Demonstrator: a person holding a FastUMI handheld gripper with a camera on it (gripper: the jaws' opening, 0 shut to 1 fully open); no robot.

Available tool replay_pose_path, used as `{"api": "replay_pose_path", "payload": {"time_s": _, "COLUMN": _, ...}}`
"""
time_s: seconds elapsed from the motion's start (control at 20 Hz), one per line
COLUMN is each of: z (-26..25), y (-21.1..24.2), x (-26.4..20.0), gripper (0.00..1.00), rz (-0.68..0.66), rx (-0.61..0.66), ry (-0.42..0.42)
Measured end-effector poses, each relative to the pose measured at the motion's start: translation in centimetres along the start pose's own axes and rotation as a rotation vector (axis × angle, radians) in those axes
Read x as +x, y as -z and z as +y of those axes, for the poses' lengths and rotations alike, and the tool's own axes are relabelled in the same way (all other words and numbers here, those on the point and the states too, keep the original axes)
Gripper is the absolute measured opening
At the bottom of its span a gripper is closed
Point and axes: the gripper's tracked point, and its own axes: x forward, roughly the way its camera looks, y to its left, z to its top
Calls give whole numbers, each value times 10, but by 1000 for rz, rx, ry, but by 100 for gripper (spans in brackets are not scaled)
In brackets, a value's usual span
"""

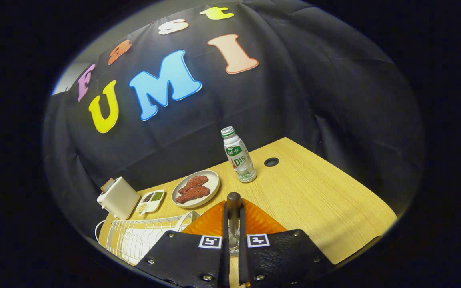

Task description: Take the plate from the dish rack, then take the spoon from the basket and place it into the plate.

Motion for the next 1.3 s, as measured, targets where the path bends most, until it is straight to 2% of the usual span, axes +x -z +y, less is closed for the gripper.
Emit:
{"api": "replay_pose_path", "payload": {"time_s": 0.4, "z": 18, "y": -62, "x": -23, "gripper": 8, "rz": -104, "rx": -47, "ry": -52}}
{"api": "replay_pose_path", "payload": {"time_s": 0.75, "z": 67, "y": -108, "x": -63, "gripper": 8, "rz": -201, "rx": -122, "ry": -165}}
{"api": "replay_pose_path", "payload": {"time_s": 1.0, "z": 130, "y": -101, "x": -101, "gripper": 8, "rz": -212, "rx": -197, "ry": -313}}
{"api": "replay_pose_path", "payload": {"time_s": 1.3, "z": 202, "y": -51, "x": -144, "gripper": 8, "rz": -142, "rx": -274, "ry": -499}}
